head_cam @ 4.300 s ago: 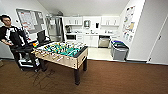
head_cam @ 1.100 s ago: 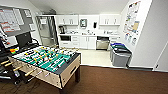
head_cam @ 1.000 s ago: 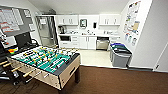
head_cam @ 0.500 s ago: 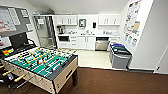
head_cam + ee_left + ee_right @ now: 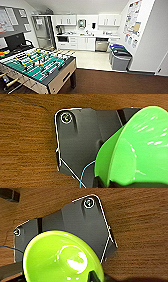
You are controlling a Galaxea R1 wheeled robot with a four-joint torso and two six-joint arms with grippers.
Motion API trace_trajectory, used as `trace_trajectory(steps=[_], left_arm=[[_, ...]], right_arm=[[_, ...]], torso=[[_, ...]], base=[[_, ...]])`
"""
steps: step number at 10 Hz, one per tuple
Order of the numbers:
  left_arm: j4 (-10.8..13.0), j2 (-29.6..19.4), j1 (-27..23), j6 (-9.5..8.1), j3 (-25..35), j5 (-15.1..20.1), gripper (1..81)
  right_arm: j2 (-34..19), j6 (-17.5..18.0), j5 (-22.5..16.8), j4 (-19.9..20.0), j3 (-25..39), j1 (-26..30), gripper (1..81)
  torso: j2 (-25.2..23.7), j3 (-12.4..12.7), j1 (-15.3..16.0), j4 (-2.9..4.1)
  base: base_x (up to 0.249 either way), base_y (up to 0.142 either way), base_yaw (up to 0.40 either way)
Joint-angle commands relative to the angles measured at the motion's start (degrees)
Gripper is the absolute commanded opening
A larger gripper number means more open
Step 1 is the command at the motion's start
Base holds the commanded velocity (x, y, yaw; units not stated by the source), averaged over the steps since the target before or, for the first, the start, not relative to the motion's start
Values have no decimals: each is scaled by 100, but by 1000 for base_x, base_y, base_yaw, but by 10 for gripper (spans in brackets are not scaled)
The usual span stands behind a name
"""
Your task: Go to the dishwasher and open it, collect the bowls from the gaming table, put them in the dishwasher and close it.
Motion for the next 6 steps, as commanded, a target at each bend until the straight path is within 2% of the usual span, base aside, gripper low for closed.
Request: trace_trajectory(steps=[1, 6], left_arm=[[62, -122, -215, 10, 14, 284, 10], [62, -131, -207, 10, 14, 276, 10]], right_arm=[[-175, -18, -344, -47, 49, 167, 10], [-166, -18, -344, -47, 23, 158, 10]], torso=[[0, 0, 0, 0], [-2, 0, -7, 0]], base=[[153, -73, 0], [153, -73, 0]])
